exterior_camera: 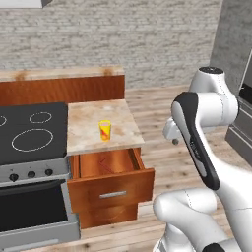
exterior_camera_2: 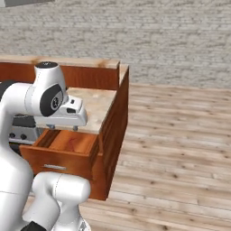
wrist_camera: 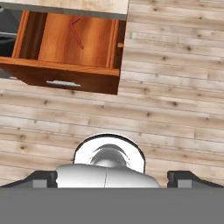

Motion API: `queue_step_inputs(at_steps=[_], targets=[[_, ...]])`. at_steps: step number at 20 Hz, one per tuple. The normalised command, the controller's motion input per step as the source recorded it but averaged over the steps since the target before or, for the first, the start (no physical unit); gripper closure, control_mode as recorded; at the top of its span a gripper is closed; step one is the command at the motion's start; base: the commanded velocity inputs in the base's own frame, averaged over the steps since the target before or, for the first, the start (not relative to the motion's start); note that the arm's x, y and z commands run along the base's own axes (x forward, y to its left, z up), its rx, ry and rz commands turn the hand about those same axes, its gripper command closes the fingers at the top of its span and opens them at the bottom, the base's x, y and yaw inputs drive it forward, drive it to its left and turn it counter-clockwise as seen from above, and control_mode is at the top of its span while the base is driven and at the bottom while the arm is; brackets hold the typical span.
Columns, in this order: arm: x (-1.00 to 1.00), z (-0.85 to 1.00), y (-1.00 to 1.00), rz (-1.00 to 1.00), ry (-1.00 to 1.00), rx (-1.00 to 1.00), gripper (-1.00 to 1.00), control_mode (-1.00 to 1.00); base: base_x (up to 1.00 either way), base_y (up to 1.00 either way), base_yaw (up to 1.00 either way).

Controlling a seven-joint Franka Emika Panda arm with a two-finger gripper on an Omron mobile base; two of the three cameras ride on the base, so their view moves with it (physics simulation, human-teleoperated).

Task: Pick up the straw from the left drawer and put it inside the smoothie cup.

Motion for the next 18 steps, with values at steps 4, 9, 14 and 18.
queue_step_inputs(at_steps=[4,9,14,18], targets=[[0.00,0.00,0.00,0.00,0.00,0.00,-1.00,1.00,0.00,0.75,0.00],[0.00,0.00,0.00,0.00,0.00,0.00,-1.00,1.00,0.06,0.51,0.00],[0.00,0.00,0.00,0.00,0.00,0.00,-1.00,1.00,0.23,0.16,-0.02],[0.00,0.00,0.00,0.00,0.00,0.00,-1.00,1.00,0.36,0.10,-0.02]])
